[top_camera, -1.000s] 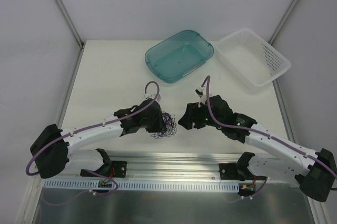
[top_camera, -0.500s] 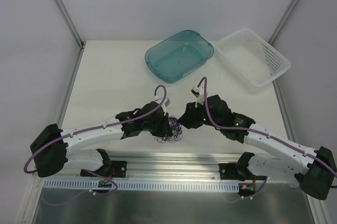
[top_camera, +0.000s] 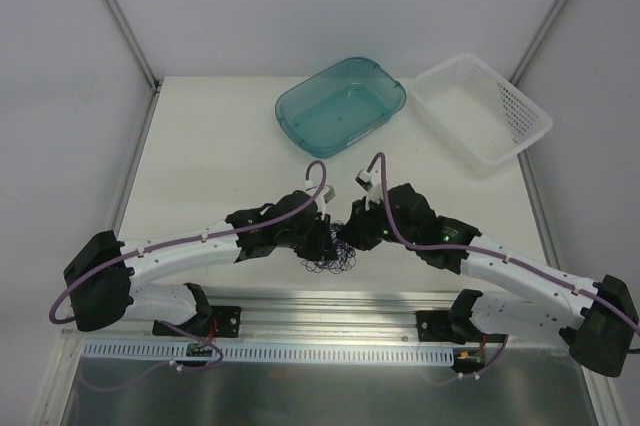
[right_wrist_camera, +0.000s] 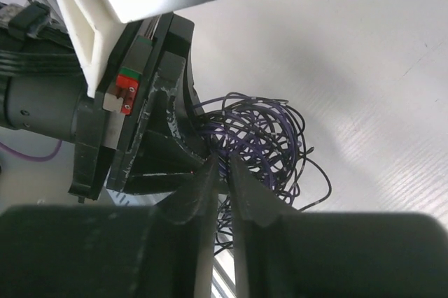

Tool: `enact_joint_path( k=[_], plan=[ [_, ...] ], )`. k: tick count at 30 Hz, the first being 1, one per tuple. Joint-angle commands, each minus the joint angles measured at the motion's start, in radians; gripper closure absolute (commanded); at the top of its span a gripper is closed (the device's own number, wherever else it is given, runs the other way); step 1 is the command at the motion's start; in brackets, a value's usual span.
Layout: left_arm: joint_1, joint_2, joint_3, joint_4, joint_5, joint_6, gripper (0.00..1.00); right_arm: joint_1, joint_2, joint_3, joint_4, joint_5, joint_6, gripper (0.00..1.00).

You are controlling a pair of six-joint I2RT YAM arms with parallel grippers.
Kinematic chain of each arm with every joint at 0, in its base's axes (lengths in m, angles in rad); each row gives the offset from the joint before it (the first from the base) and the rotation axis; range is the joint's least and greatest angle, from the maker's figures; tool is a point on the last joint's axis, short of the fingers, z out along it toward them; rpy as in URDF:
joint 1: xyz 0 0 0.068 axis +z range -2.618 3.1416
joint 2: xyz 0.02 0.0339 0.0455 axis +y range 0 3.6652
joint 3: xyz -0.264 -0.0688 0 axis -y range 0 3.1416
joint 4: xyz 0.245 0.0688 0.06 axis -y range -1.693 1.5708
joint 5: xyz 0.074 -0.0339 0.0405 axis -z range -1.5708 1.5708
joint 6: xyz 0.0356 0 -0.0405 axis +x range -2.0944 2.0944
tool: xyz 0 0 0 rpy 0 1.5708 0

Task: Untangle the cables

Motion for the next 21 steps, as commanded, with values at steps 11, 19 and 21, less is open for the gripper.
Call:
enact_joint_path(
  k=[11, 19, 21],
  plan=[
    [-0.010, -0.089, -0.059, 0.029, -0.089, 0.108, 1.00, -0.005, -0.182, -0.039, -0.180, 0.351, -0.025, 0.99],
    [-0.010, -0.331, -0.175, 0.029, -0.207, 0.184, 0.99, -0.091, -0.281, -0.056, -0.352, 0.550, 0.108, 0.99],
    [-0.010, -0.412, -0.200, 0.030, -0.253, 0.170, 1.00, -0.109, -0.287, -0.056, -0.377, 0.575, 0.142, 0.99]
  ],
)
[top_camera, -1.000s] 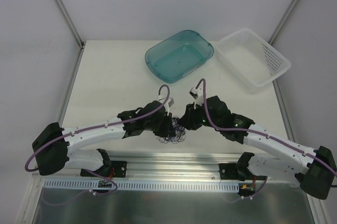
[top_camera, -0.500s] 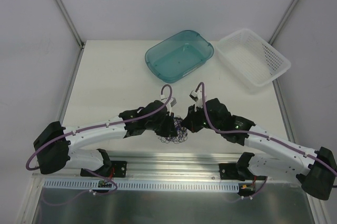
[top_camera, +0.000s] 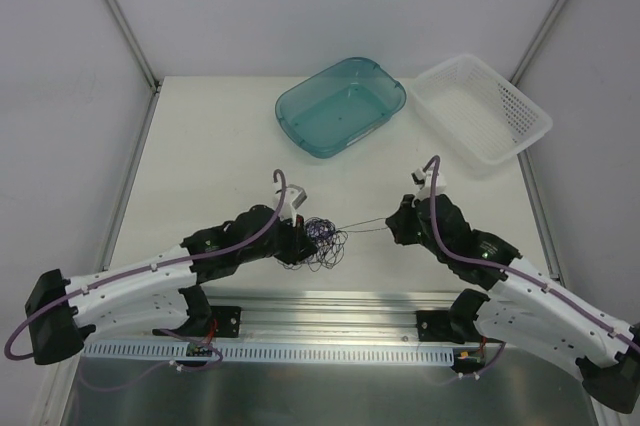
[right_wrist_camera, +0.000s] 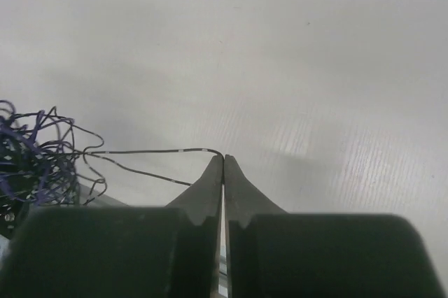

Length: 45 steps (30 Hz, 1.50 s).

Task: Untangle the cables

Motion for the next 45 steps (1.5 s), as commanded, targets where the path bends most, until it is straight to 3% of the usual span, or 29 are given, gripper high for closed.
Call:
enact_joint_path(
  k=[1, 9, 16, 20, 25, 41, 45],
  plan=[
    [-0.009, -0.127, -0.060, 0.007, -0.166, 0.014, 0.99, -0.030, -0.020, -0.006, -0.123, 0.171, 0.079, 0.99],
    [-0.006, -0.370, -0.180, -0.016, -0.395, -0.105, 0.80, -0.141, -0.032, 0.011, -0.247, 0.245, 0.106, 0.99],
    [0.033, -0.289, -0.196, -0.111, -0.533, -0.252, 0.81, -0.230, -0.054, 0.086, -0.293, 0.240, 0.006, 0.99],
    [0.141, -0.157, -0.174, -0.163, -0.515, -0.294, 0.82, -0.270, -0.055, 0.174, -0.336, 0.267, -0.066, 0.99],
    [0.375, -0.063, -0.168, -0.169, -0.388, -0.309, 0.83, -0.319, -0.055, 0.274, -0.387, 0.318, -0.141, 0.99],
    [0.618, 0.104, -0.041, -0.174, -0.381, -0.213, 0.78, -0.348, -0.002, 0.710, -0.437, 0.277, -0.344, 0.99],
    [0.635, 0.080, -0.061, -0.181, -0.391, -0.207, 0.81, -0.350, -0.002, 0.707, -0.442, 0.324, -0.368, 0.99]
  ],
)
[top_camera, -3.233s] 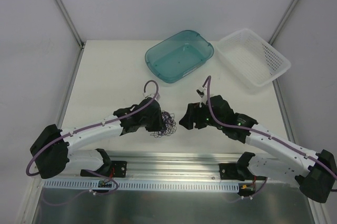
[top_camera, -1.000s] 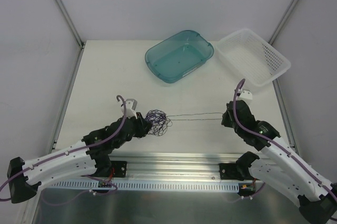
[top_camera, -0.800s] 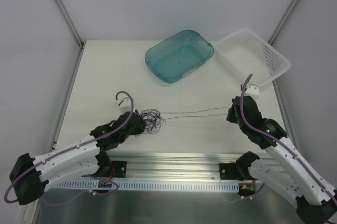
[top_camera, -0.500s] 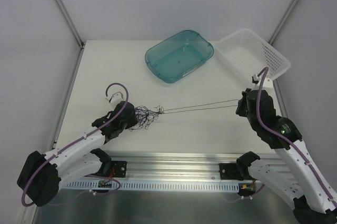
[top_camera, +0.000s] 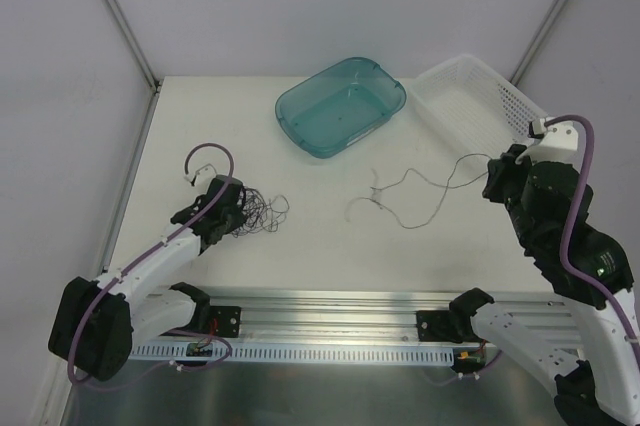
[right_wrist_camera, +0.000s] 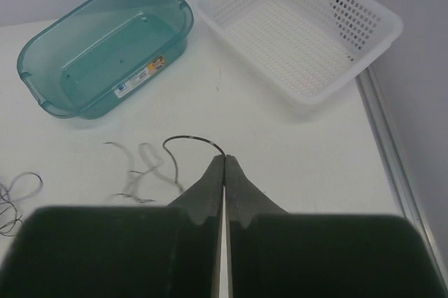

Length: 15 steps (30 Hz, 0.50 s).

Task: Untangle the cables

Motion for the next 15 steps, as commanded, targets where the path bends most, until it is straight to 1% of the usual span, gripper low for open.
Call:
enact_joint_path(
  k=[1, 2, 5, 7, 8, 9, 12, 13, 15],
  plan=[
    [0.025, -0.036, 0.003, -0.036, -0.034, 0.020, 0.82, -0.006, 0.006, 0.013, -0.026, 0.079, -0.059, 0.99],
    [0.032, -0.042, -0.015, -0.040, -0.036, 0.017, 0.82, -0.006, 0.003, -0.009, -0.034, 0.084, -0.048, 0.99],
    [0.100, -0.062, -0.035, -0.086, -0.054, -0.006, 0.82, -0.009, -0.036, -0.055, -0.035, 0.081, -0.028, 0.99],
    [0.150, -0.074, -0.035, -0.093, -0.027, 0.007, 0.81, -0.007, -0.056, -0.102, -0.032, 0.032, 0.000, 0.99],
    [0.152, -0.074, -0.024, -0.093, -0.019, 0.013, 0.80, -0.009, -0.057, -0.121, -0.029, 0.005, 0.007, 0.99],
    [0.152, -0.076, -0.018, -0.093, -0.011, 0.029, 0.77, -0.009, -0.057, -0.150, -0.028, -0.047, 0.013, 0.99],
    [0.154, -0.059, 0.032, -0.091, 0.068, 0.086, 0.71, -0.009, -0.040, -0.199, -0.009, -0.149, 0.038, 0.99],
    [0.154, -0.054, 0.045, -0.091, 0.125, 0.103, 0.68, -0.009, -0.027, -0.202, -0.006, -0.173, 0.040, 0.99],
    [0.152, -0.059, 0.074, -0.093, 0.177, 0.146, 0.62, -0.007, -0.013, -0.198, 0.011, -0.248, 0.040, 0.99]
  ],
)
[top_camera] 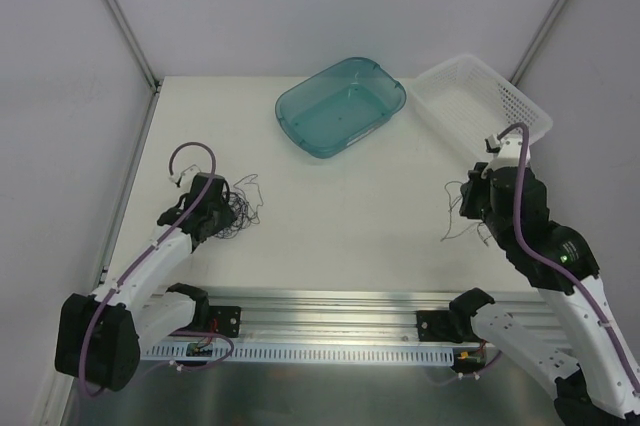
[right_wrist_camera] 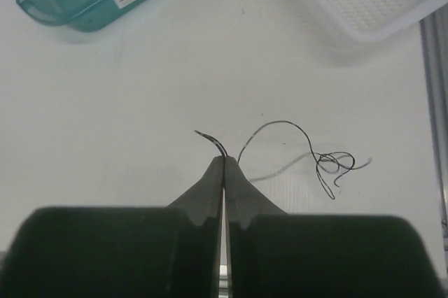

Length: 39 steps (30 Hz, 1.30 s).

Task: Untangle the cables

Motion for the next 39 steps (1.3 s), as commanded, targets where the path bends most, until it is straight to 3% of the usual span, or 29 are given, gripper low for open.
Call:
enact_joint_path(
  k=[1, 3, 4, 7, 16, 23, 25, 29, 32, 34, 37, 39],
  plan=[
    [0.003, -0.016, 0.075, -0.003, 0.129, 0.097, 0.59, -0.003, 0.028, 0.012, 0.048, -0.166, 0.013, 0.99],
    [0.003, -0.032, 0.088, -0.004, 0.195, 0.123, 0.37, -0.003, 0.044, 0.030, 0.068, -0.250, 0.006, 0.99],
    [0.004, -0.057, 0.092, -0.006, 0.213, 0.132, 0.19, -0.003, 0.051, 0.050, 0.074, -0.284, 0.006, 0.99],
    [0.003, -0.107, 0.101, -0.007, 0.301, 0.151, 0.01, -0.003, 0.071, 0.076, 0.102, -0.419, -0.031, 0.99],
    [-0.042, -0.149, 0.197, -0.004, 0.693, 0.197, 0.01, -0.001, 0.077, 0.011, 0.248, -0.781, -0.004, 0.99],
    [-0.317, -0.056, 0.269, 0.011, 0.615, 0.223, 0.01, 0.003, 0.146, -0.092, 0.287, -0.719, 0.061, 0.99],
    [-0.348, -0.033, 0.271, 0.020, 0.592, 0.203, 0.01, 0.032, 0.170, -0.136, 0.300, -0.682, 0.088, 0.97],
    [-0.384, -0.039, 0.262, 0.030, 0.525, 0.162, 0.01, 0.146, 0.259, -0.177, 0.314, -0.555, 0.114, 0.76],
    [-0.392, -0.066, 0.253, 0.030, 0.494, 0.152, 0.01, 0.248, 0.365, -0.178, 0.317, -0.526, 0.139, 0.52],
    [-0.393, -0.083, 0.242, 0.030, 0.483, 0.149, 0.01, 0.269, 0.409, -0.168, 0.303, -0.510, 0.150, 0.43],
    [-0.404, -0.079, 0.239, 0.031, 0.474, 0.149, 0.01, 0.278, 0.385, -0.154, 0.253, -0.444, 0.162, 0.39],
    [-0.431, -0.044, 0.259, 0.033, 0.457, 0.154, 0.01, 0.278, 0.329, -0.146, 0.210, -0.296, 0.165, 0.36]
  ],
)
